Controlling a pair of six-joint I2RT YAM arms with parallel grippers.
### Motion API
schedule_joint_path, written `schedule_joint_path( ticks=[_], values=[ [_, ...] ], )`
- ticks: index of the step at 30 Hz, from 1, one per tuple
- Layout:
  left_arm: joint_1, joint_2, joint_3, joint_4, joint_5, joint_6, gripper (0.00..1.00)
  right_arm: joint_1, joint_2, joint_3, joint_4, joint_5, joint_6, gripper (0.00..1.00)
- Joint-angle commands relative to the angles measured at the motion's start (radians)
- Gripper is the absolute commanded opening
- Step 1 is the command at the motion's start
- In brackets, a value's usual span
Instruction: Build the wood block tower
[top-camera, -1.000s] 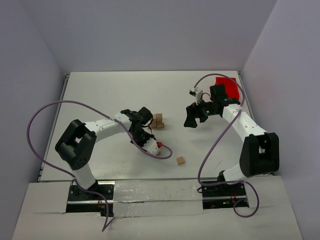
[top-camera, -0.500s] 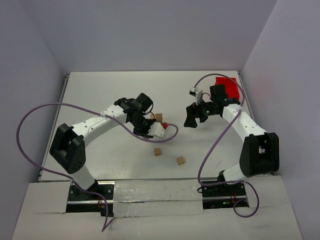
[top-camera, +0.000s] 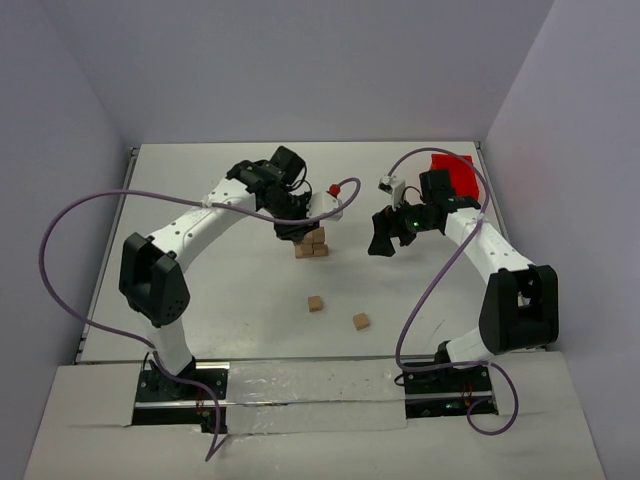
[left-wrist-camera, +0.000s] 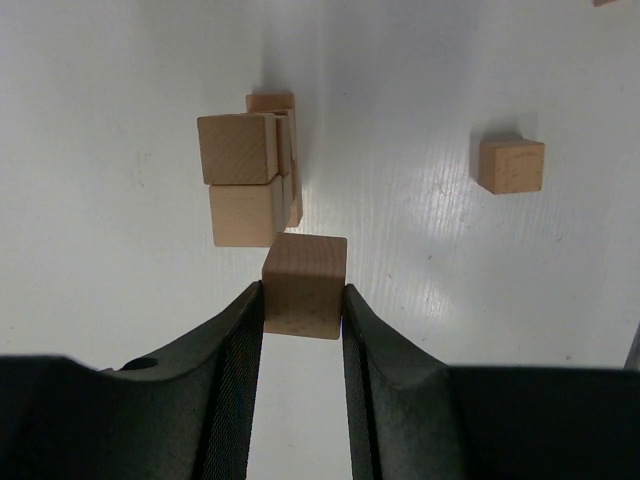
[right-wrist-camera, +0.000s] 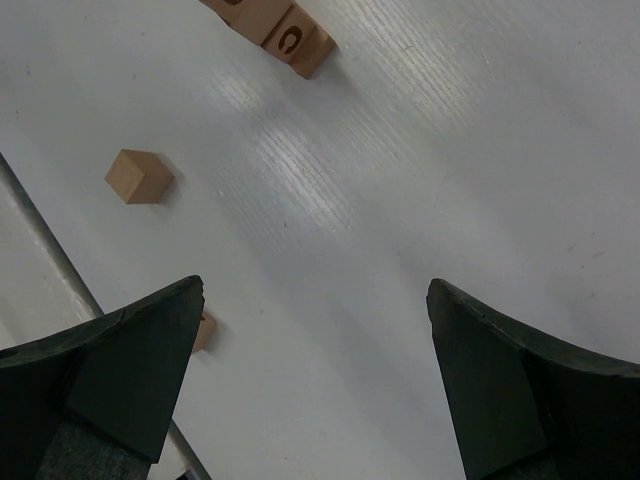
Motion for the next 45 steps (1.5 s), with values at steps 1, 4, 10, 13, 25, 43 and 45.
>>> schedule_joint_path(
  ticks=[1, 4, 10, 13, 25, 43, 45],
  values=[
    [0.004, 0.046, 0.085, -0.028, -0.014, -0.052, 0.03, -0.007, 0.001, 0.023, -0.010, -0.005, -0.010, 1.00],
    [0.008, 0.064, 0.107, -0.028, -0.034, -0.054, 0.05, -0.007, -0.002, 0.022, -0.010, -0.006, -0.010, 1.00],
    [0.012, 0.086, 0.147, -0.039, -0.041, -0.059, 0.10, -0.006, 0.004, 0.028, -0.016, -0.011, -0.013, 1.00],
    [0.012, 0.103, 0.180, -0.057, -0.047, -0.054, 0.11, -0.007, 0.006, 0.030, -0.017, -0.013, -0.013, 1.00],
    [0.008, 0.171, 0.286, -0.116, -0.077, -0.055, 0.11, -0.006, 0.010, 0.033, -0.021, -0.003, -0.013, 1.00],
    [-0.016, 0.222, 0.366, -0.177, -0.123, -0.068, 0.12, -0.007, 0.023, 0.039, -0.035, 0.001, -0.016, 1.00],
    [-0.020, 0.223, 0.366, -0.175, -0.126, -0.070, 0.13, -0.006, 0.023, 0.040, -0.035, 0.001, -0.017, 1.00]
  ],
)
